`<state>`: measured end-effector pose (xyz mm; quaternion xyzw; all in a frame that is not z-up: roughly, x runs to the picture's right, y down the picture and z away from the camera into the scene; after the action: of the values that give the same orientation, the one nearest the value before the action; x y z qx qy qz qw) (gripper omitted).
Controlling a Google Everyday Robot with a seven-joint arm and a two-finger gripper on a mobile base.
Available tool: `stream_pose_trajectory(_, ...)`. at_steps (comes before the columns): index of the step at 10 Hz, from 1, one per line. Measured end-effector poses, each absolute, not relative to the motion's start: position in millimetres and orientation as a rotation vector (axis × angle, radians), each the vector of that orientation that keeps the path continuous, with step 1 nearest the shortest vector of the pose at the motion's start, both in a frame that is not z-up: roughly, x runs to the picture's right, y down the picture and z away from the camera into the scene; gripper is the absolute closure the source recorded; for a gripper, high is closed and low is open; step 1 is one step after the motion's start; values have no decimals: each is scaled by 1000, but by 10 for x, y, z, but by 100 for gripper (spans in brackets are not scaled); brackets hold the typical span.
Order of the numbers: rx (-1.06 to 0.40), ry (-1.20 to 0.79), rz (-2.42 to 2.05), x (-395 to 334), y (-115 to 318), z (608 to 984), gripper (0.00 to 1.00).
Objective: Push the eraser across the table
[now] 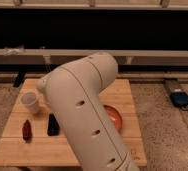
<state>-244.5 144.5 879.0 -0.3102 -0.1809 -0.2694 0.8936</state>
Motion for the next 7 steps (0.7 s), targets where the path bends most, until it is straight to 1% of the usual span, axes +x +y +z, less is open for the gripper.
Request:
stream_pose_trajectory(3,-684,-375,-534,-2369,1645,8686,100)
stream_pose_trajectory(7,-716,-369,-503,-2287,1799,8565,100)
